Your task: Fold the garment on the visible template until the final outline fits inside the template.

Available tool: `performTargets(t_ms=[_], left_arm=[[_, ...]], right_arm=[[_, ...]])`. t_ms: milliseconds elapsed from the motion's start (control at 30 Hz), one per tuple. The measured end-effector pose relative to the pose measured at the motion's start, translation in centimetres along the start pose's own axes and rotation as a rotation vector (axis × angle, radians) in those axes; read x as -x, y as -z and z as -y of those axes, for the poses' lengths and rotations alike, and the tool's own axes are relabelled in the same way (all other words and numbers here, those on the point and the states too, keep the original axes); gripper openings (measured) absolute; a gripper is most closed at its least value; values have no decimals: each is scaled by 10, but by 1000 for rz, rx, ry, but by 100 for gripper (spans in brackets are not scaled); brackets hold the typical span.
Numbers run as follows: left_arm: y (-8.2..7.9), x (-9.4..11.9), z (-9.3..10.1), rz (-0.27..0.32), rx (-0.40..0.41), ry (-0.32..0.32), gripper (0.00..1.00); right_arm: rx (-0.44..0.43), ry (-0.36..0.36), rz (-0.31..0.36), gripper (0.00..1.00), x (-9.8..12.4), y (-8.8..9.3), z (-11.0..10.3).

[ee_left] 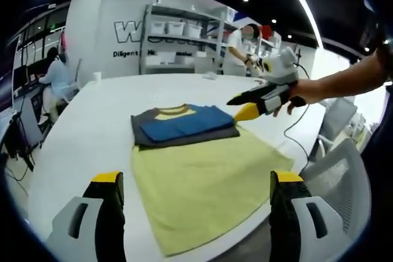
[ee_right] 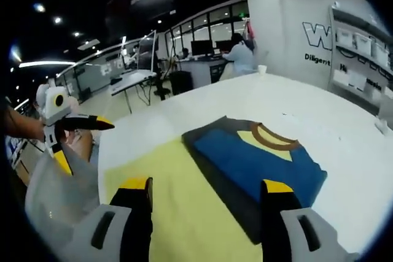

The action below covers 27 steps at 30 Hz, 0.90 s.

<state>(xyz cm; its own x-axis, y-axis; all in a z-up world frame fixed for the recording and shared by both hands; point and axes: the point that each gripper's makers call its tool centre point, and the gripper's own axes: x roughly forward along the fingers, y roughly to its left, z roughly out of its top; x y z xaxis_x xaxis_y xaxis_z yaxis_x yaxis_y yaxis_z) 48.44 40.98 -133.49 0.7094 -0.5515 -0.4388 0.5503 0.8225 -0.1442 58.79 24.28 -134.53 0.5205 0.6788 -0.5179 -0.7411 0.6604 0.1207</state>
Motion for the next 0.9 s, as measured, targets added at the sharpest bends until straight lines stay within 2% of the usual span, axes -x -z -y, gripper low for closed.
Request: performTargets(t_ms=[333, 467, 567, 733, 900], left_arm=[[2, 0, 1, -12, 4, 3, 97], [2, -1, 1, -15, 13, 5, 98], [2, -2, 0, -13, 27, 9, 98], [6, -6, -2, -45, 57, 30, 99], [12, -10, -1, -89, 5, 47, 96]], right_arm=[[-28, 6, 31, 69, 16, 6, -5], [-34, 12, 48, 65, 25, 12, -5], [-24, 17, 32, 65, 29, 20, -3], [-41, 23, 37, 65, 40, 27, 1], [-44, 17, 29, 64, 50, 37, -4]])
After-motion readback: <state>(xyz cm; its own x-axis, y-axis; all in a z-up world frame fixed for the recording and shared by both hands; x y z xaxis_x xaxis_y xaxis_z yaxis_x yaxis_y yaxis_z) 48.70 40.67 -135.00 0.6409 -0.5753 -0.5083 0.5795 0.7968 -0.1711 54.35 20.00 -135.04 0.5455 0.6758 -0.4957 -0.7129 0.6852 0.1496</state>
